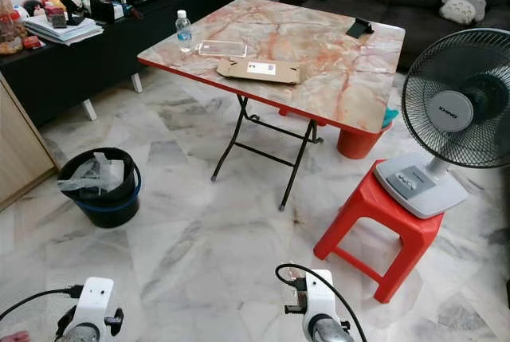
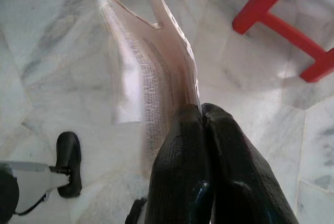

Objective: Picking trash to rubbish bin

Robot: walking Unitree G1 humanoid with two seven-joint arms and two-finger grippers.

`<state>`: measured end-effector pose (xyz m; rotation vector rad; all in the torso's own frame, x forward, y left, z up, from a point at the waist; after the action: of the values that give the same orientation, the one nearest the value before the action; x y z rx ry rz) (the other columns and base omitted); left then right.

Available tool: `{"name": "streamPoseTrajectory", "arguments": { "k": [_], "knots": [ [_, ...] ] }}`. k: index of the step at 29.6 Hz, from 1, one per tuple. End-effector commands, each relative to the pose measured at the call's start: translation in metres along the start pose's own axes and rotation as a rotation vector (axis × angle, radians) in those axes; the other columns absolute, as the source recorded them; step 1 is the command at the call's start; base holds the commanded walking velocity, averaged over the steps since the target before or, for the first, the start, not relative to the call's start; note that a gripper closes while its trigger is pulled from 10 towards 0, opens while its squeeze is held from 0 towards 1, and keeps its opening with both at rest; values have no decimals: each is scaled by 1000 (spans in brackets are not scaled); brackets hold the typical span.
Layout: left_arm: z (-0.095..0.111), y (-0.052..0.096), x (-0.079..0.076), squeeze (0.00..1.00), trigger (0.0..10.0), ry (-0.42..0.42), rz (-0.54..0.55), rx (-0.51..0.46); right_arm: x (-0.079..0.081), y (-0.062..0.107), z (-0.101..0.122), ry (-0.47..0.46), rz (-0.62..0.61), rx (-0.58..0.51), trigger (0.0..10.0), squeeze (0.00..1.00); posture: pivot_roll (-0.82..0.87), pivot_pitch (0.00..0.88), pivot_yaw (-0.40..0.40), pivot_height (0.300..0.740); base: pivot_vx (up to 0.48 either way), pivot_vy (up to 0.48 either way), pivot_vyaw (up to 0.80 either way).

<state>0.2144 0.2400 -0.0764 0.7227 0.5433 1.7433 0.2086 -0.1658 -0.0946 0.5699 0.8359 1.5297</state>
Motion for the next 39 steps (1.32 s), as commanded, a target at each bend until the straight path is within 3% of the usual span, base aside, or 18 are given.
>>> {"name": "streamPoseTrajectory", "arguments": {
  "k": [1, 5, 10, 13, 35, 39],
  "knots": [
    [-2, 1, 0, 0, 10000, 38, 8, 8, 1, 1, -8, 8, 3, 34, 10000, 0, 51, 0, -60, 740, 0, 0, 0],
    [-8, 1, 3, 0, 10000, 91, 17, 52, 3, 1, -5, 81, -3, 22, 10000, 0, 48, 0, -49, 740, 0, 0, 191],
    [-9, 1, 6, 0, 10000, 115, 44, 47, 2, 0, -4, 88, -22, 23, 10000, 0, 59, 1, -52, 740, 0, 0, 777],
    [-10, 1, 6, 0, 10000, 141, 47, 52, 3, 1, -7, 164, -25, 39, 10000, 0, 65, 11, -52, 740, 0, 0, 788],
    [-8, 1, 0, 0, 10000, 183, 19, 68, 2, 2, -14, 215, -34, 61, 10000, 0, 65, 44, -46, 740, 0, 0, 788],
    [-10, 1, -1, 0, 10000, 203, 24, 74, 3, 3, -15, 200, -31, 59, 10000, 0, 64, 43, -46, 740, 0, 0, 159]
  ]
}}
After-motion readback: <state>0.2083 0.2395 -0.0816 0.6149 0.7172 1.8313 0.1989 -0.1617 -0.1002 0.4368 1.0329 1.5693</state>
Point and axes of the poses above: a point about 5 cm out from each wrist's last joint towards the gripper, its own y axis pointing back from the gripper into the wrist, its own z axis along the axis of the wrist's last joint, x = y × z, the point moved 2 cm from there along -y, pointing out of the wrist towards the gripper, and after that the axes turned 11 degrees about y, right-handed, at the moved point
